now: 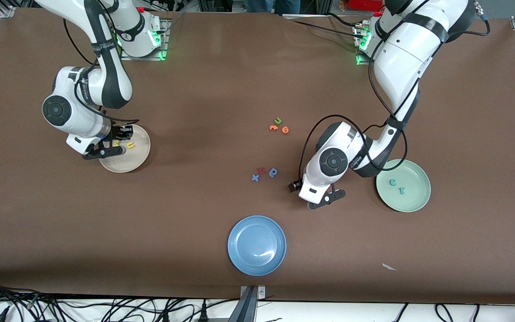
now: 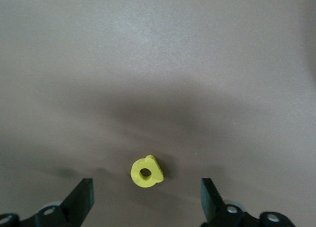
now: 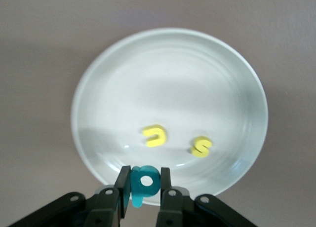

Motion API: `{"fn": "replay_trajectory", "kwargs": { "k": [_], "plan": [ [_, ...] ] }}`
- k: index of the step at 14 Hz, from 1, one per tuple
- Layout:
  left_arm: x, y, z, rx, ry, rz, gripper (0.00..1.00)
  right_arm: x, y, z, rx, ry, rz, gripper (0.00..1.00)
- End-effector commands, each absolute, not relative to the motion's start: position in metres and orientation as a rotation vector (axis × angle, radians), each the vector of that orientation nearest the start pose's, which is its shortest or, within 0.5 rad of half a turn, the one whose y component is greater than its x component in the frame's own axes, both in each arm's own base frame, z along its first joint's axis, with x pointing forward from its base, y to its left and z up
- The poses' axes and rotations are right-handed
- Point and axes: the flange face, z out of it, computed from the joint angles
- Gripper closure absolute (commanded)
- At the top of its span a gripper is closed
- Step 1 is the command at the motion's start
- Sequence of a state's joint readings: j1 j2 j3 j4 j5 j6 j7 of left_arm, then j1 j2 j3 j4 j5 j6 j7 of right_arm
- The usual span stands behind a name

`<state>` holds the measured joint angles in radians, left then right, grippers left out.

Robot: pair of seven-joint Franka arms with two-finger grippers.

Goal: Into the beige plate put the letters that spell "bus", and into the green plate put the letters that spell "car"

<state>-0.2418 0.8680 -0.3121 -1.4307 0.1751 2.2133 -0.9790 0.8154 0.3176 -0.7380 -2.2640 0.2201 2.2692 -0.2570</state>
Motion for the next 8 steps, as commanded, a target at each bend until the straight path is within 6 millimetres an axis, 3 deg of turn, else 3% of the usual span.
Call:
{"fn": "replay_trajectory", "kwargs": {
  "k": [1,3,4,5,6,8],
  "plan": [
    [0.641,-0.344,0.188,-3.122,-0.694,0.137,0.15,0.507,0.023,0.203,-3.209,-0.243,0.408,0.85],
    [0.641,-0.344,0.188,-3.126,-0.691,0.130,0.23,0.505,0.017,0.185,-3.245,-0.244,0.425,0.85],
    [0.639,-0.344,0.185,-3.121,-0.688,0.140,0.26,0.505,0.015,0.179,-3.256,-0.252,0.428,0.76],
    [0.640,-0.343,0.185,-3.124,-0.688,0.130,0.29,0.505,0.017,0.178,-3.254,-0.254,0.438,0.30],
    [0.641,-0.343,0.185,-3.129,-0.693,0.125,0.31,0.505,0.024,0.184,-3.240,-0.255,0.441,0.01],
    [0.639,-0.343,0.183,-3.127,-0.692,0.129,0.32,0.510,0.033,0.207,-3.185,-0.242,0.472,0.00]
  ]
}}
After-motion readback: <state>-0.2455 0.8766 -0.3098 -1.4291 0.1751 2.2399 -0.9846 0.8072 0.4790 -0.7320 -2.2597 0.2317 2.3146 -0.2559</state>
